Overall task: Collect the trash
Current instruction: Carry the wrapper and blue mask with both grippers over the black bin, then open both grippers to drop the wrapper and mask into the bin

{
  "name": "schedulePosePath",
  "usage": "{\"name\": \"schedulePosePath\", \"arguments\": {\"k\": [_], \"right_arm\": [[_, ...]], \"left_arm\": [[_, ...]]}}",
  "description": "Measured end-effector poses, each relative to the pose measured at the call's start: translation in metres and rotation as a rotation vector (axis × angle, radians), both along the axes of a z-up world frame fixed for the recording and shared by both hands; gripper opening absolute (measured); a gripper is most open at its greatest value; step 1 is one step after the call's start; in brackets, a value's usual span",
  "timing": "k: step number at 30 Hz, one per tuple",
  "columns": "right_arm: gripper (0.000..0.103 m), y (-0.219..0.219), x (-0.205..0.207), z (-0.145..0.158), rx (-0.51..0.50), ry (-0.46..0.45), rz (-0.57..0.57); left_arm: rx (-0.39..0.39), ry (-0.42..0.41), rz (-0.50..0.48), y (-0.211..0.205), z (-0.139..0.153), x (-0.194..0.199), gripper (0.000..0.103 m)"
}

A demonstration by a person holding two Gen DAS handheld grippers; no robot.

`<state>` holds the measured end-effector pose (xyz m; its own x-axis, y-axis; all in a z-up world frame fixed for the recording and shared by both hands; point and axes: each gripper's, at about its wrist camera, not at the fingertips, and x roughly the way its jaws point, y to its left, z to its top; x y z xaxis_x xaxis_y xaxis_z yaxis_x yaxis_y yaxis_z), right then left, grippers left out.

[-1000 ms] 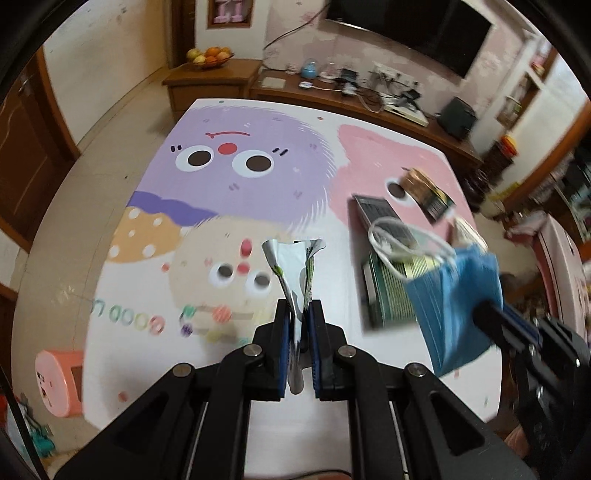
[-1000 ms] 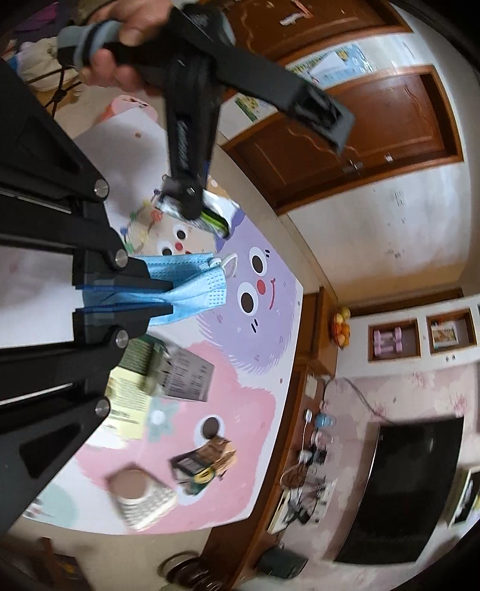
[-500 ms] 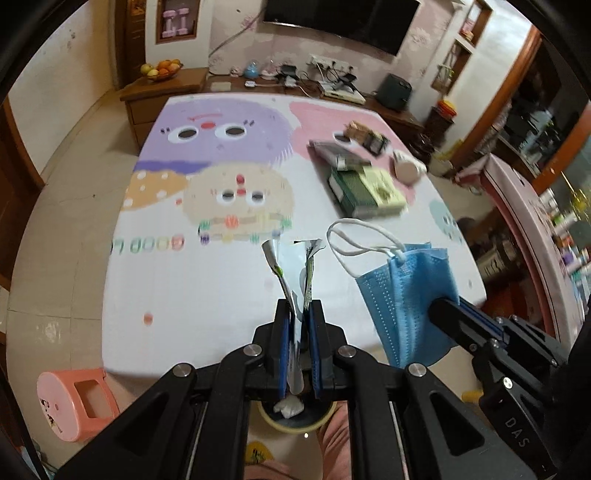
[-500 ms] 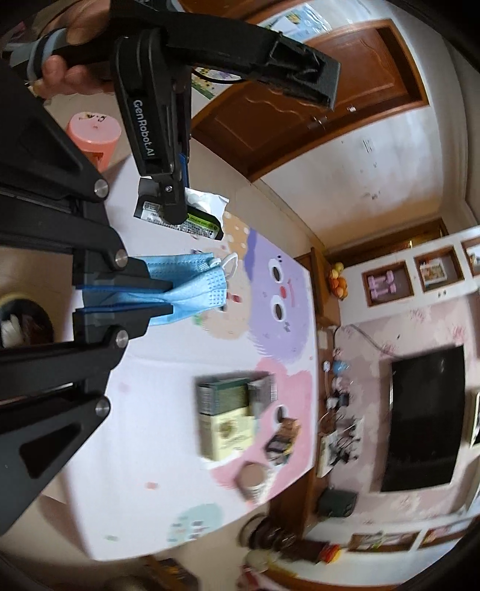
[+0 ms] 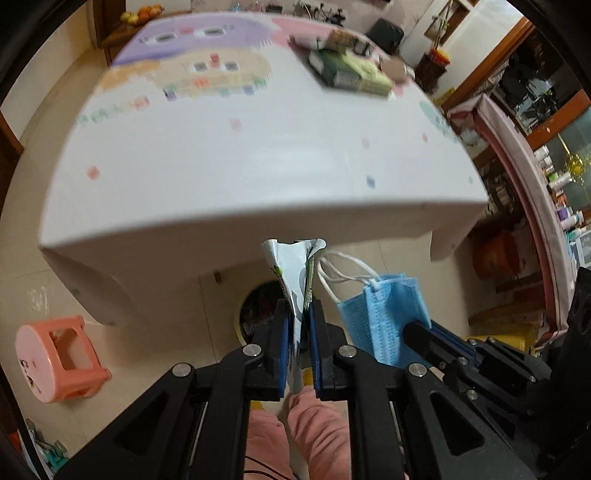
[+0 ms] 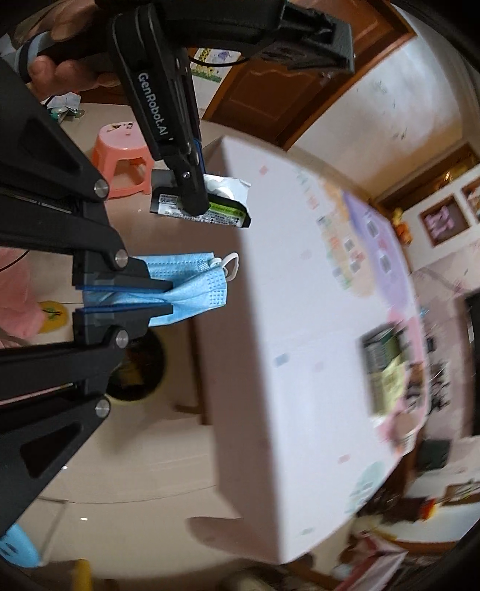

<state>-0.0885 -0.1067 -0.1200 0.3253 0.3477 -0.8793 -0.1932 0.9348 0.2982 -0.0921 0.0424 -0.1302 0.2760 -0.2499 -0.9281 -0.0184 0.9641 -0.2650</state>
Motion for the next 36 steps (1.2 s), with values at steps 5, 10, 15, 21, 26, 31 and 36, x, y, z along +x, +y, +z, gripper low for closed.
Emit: {"name": "schedulePosePath", "arguments": {"k": [5, 10, 15, 21, 26, 31, 36], "right_arm": [[0.005, -0.027, -0.012, -0.05, 0.013, 0.088, -0.07], [0.005, -0.056, -0.017, -0.123, 0.013, 0.187, -0.121], [0.005, -0.075, -0.013, -0.197, 0.028, 0.285, -0.178], [0.005, -0.077, 0.0, -0.286, 0.017, 0.36, -0.198], [0.009, -0.065, 0.01, -0.337, 0.012, 0.398, -0.175], [0.012, -0.053, 0.023, -0.372, 0.025, 0.431, -0.174], [0.039, -0.049, 0.031, -0.384, 0.046, 0.435, -0.191]], "left_arm": [[0.014, 0.044, -0.014, -0.029, -0.05, -0.011, 0.009], [0.02, 0.079, -0.006, -0.05, -0.11, -0.013, 0.01], [0.027, 0.129, 0.015, -0.061, -0.18, -0.008, 0.011], [0.053, 0.159, 0.034, -0.059, -0.253, 0.001, 0.016], [0.066, 0.179, 0.057, -0.052, -0.304, 0.012, 0.033], [0.065, 0.174, 0.08, -0.042, -0.327, 0.02, 0.061], [0.066, 0.187, 0.085, -0.033, -0.338, 0.021, 0.072]]}}
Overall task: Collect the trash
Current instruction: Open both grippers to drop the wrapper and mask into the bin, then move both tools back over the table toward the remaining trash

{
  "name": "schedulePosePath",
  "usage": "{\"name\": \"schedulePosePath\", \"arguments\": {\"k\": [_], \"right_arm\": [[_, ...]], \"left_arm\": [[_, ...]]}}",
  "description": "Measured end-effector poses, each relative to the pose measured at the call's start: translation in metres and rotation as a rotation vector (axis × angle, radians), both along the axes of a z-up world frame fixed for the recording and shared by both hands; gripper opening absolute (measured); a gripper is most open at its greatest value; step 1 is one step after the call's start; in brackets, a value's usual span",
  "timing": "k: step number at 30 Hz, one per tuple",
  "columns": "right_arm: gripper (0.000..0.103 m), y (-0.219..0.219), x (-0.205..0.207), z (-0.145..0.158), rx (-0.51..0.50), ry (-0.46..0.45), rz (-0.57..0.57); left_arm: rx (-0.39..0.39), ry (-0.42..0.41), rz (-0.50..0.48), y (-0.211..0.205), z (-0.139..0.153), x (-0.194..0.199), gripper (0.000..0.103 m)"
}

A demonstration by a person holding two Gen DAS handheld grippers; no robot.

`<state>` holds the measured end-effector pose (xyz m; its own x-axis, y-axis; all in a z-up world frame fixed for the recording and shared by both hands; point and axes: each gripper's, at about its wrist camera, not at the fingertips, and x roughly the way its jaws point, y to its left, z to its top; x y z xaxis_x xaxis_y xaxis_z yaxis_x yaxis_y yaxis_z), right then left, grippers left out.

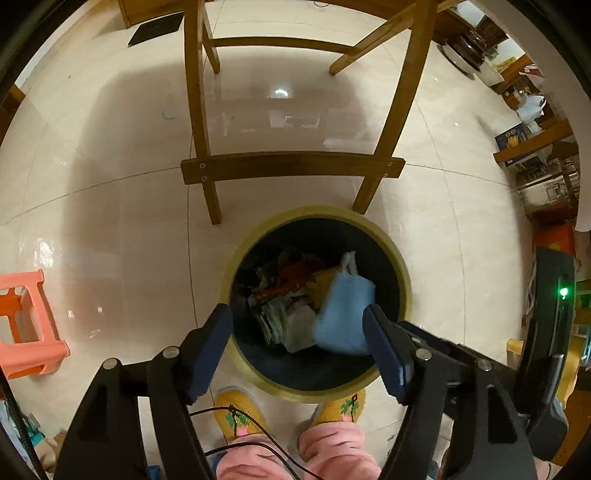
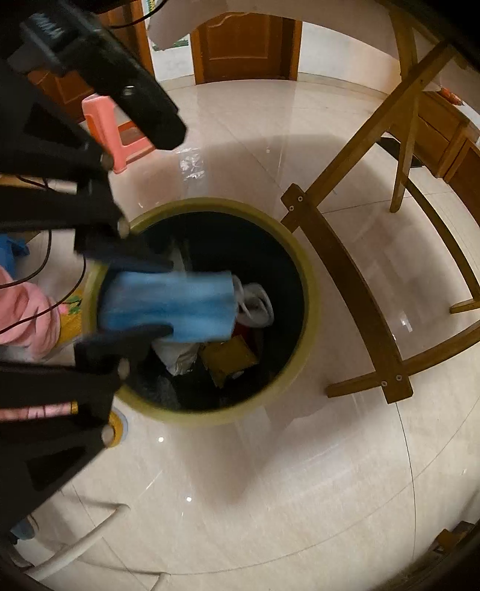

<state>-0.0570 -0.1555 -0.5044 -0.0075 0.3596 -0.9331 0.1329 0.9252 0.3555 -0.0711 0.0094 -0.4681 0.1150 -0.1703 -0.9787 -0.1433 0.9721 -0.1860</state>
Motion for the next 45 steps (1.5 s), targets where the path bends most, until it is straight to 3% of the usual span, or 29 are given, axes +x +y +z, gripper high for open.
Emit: {"name": "schedulePosePath", "arguments": {"k": [8, 13, 19, 23, 28, 36, 45], "right_arm": [[0.04, 0.002, 0.001, 0.0, 0.007, 0.013, -0.014], [0.04, 0.002, -0.001, 0.013, -0.01, 0.008, -0.016], [0.04, 0.0, -0.006, 0.049, -0.011, -0.001, -0.027], [0.04, -0.002, -0.012, 0.085, -0.006, -0.008, -0.028], [0.04, -0.001, -0.017, 0.151, 0.015, -0.04, -0.029], [0.04, 0.003, -0.018, 0.264, 0.064, -0.146, -0.031], [0.04, 0.013, -0.012, 0.382, 0.063, -0.316, -0.021]], "left_arm": [[0.004, 0.023, 0.031, 0.016, 0.001, 0.0, 0.072], [0.015, 0.007, 0.057, 0.024, 0.024, -0.005, 0.072], [0.016, 0.007, 0.074, 0.033, 0.064, -0.018, 0.072], [0.01, 0.004, 0.083, 0.038, 0.103, -0.029, 0.072], [-0.013, -0.018, 0.082, 0.041, 0.167, -0.037, 0.072], [-0.031, -0.144, 0.034, 0.045, 0.291, -0.033, 0.072], [-0.037, -0.278, -0.021, 0.054, 0.397, -0.034, 0.072]]}}
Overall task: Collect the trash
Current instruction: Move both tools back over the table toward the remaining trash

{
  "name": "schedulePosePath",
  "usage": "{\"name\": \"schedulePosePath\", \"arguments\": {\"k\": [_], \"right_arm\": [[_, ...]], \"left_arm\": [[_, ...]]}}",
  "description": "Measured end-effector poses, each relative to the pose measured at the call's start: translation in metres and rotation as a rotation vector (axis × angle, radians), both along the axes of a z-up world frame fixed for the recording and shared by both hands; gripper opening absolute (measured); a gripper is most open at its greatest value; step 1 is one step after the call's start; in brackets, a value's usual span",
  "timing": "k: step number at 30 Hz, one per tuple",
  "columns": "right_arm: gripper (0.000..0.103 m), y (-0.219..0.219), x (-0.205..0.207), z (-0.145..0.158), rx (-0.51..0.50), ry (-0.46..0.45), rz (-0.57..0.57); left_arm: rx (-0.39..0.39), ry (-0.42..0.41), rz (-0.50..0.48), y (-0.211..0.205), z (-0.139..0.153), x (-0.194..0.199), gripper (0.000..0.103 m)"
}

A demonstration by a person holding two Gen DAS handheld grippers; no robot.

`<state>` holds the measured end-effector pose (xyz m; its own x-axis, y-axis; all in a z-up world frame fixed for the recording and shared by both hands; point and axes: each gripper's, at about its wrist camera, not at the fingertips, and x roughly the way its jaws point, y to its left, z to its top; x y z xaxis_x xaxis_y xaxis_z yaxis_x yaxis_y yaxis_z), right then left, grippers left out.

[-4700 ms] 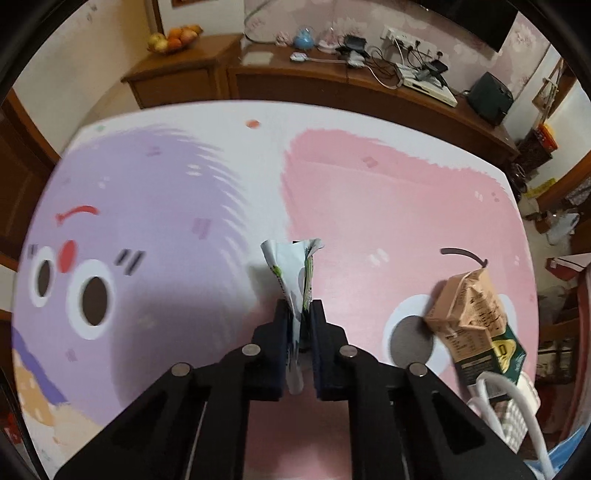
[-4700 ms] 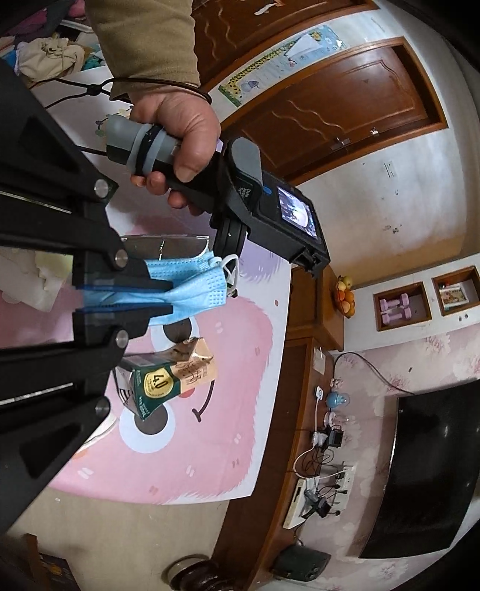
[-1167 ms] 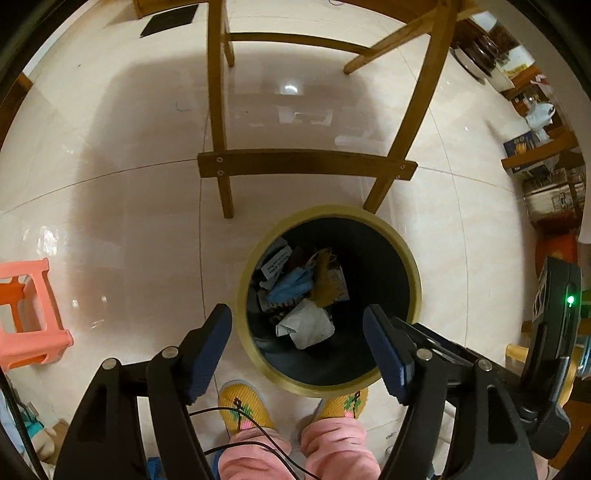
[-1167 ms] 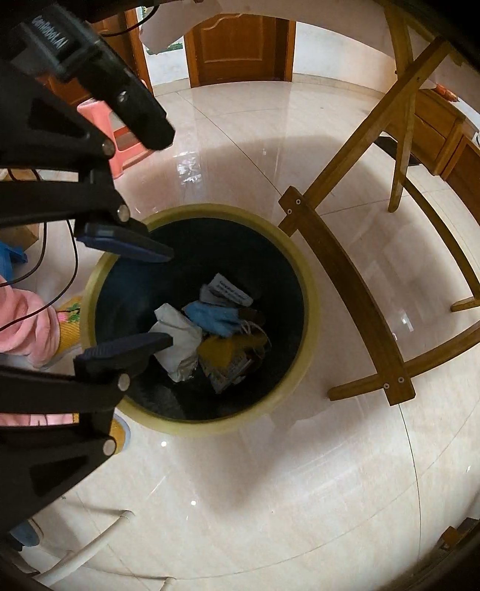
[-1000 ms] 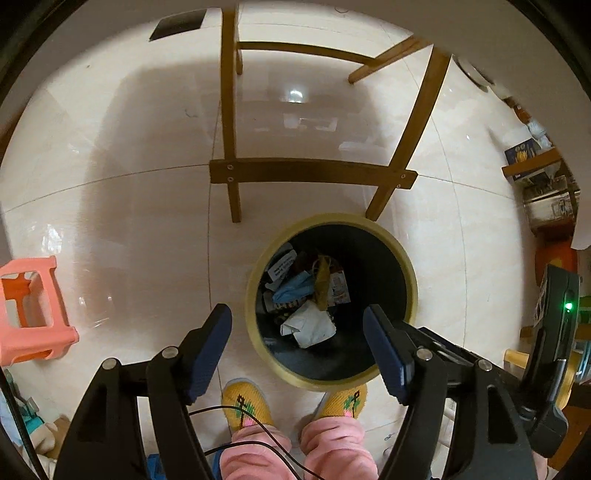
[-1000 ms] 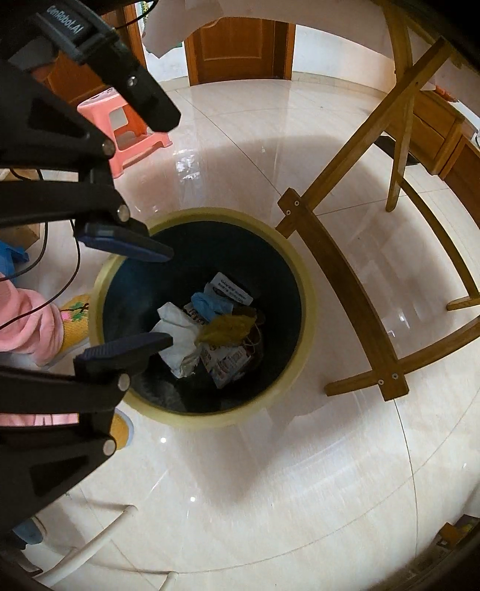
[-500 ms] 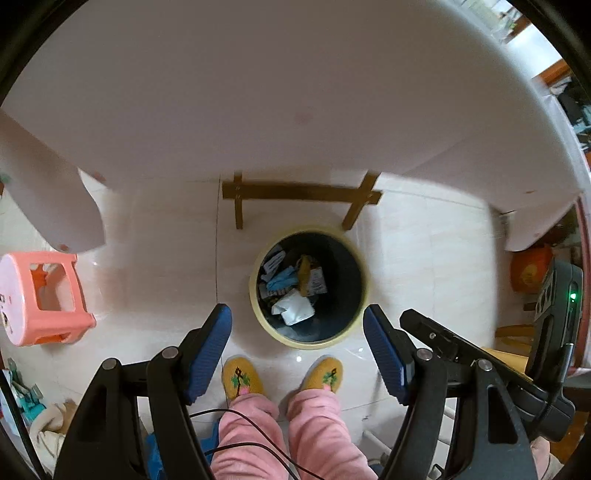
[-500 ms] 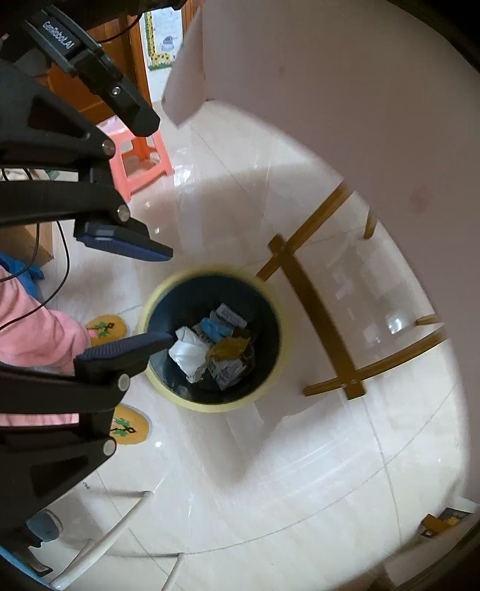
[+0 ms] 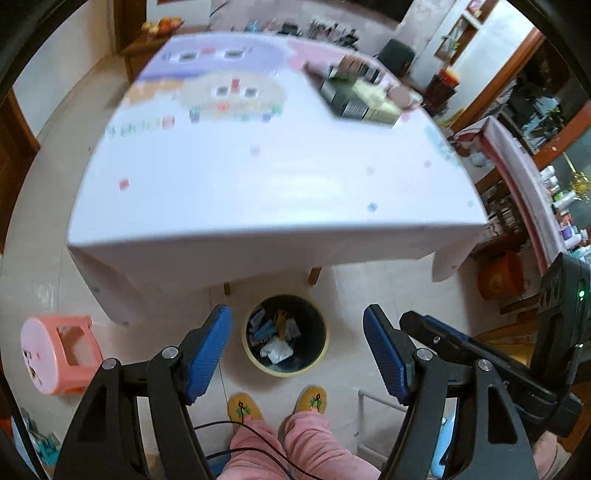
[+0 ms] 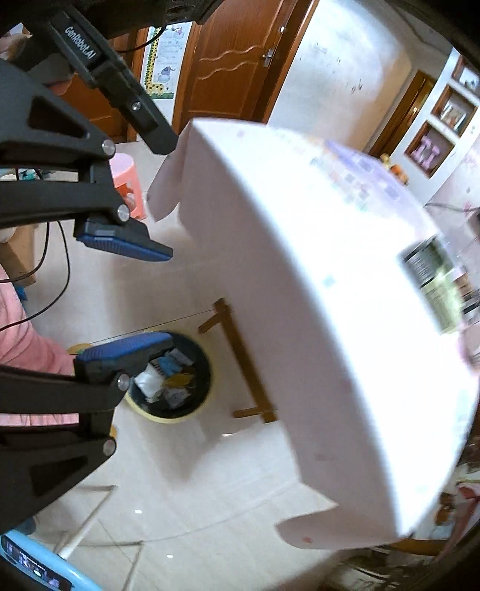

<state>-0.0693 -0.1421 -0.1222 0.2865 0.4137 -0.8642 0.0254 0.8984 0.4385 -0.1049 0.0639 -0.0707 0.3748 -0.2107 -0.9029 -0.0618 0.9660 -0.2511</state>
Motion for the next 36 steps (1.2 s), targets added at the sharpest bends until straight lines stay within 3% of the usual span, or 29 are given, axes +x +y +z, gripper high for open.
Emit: {"name": "schedulePosePath", "arguments": {"k": [8, 15, 28, 36], "right_arm": [[0.04, 0.012, 0.005, 0.093, -0.036, -0.201, -0.009], [0.041, 0.015, 0.004, 0.139, -0.063, -0.307, -0.016], [0.042, 0.003, 0.036, 0.172, -0.058, -0.355, -0.05], [0.047, -0.025, 0.121, 0.164, -0.035, -0.32, -0.052]], "left_arm": [[-0.003, -0.147, -0.022, 0.014, 0.082, 0.007, 0.072], [-0.043, -0.248, 0.006, 0.031, 0.13, 0.019, 0.075], [-0.072, -0.298, 0.032, 0.039, 0.159, 0.073, 0.081], [-0.032, -0.276, 0.063, 0.023, 0.153, 0.147, 0.081]]}}
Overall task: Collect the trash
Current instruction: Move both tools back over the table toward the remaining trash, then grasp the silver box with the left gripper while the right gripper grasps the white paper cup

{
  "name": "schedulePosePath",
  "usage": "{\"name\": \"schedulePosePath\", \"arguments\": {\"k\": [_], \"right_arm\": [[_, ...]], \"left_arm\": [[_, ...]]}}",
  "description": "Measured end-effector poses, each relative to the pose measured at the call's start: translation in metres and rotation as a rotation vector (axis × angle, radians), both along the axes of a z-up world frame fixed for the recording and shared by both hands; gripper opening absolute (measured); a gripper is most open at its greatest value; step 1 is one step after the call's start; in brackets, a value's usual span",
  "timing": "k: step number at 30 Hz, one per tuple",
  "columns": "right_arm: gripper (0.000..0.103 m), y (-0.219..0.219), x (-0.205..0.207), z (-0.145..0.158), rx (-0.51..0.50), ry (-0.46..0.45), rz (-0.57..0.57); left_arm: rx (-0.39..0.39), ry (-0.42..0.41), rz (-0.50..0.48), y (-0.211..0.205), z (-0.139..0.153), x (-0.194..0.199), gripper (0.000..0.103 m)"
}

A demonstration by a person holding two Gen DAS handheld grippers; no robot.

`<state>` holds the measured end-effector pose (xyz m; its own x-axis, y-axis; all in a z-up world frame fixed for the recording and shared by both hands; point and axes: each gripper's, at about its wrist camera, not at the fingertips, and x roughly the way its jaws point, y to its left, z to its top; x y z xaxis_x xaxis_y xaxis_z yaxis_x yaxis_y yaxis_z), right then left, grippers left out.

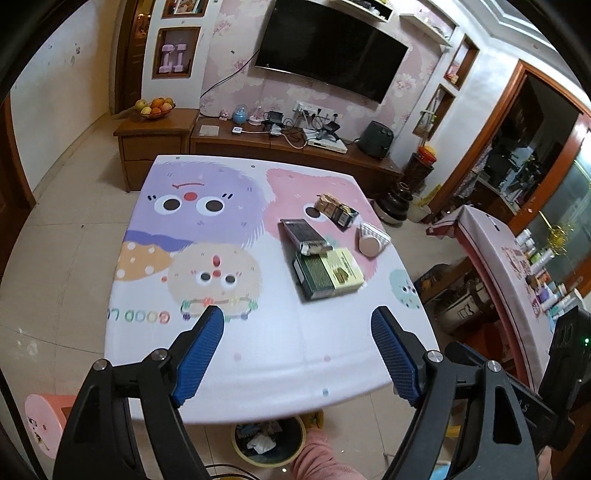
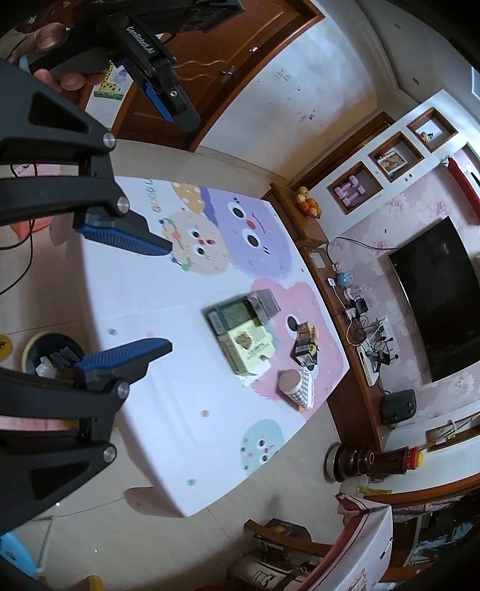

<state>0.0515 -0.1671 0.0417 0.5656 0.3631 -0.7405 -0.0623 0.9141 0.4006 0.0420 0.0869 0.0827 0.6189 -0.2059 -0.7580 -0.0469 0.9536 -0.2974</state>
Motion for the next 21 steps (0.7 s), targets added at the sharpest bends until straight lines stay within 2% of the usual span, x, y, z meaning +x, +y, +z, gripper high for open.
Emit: {"name": "schedulePosePath", "arguments": {"k": [6, 14, 18, 21], "right_arm": [[0.048, -0.034, 0.091, -0.02, 0.035, 0.065, 0.031], [0.05, -0.077, 0.219, -0.072, 0.043, 0.259, 0.075], [0.063, -0.087, 0.272, -0.1, 0.048, 0.337, 0.061], [0.065, -0.088, 0.31, -0.122, 0.044, 0.393, 0.053]], "left_arm": [[0.037, 0.058, 0.064, -0.026, -0.016, 0.081, 0.081], [0.049, 0.197, 0.115, -0.067, -0.058, 0.193, 0.081], [0.047, 0.284, 0.126, -0.083, -0.09, 0.243, 0.081], [0.032, 0.334, 0.128, -0.09, -0.11, 0.27, 0.081]]}}
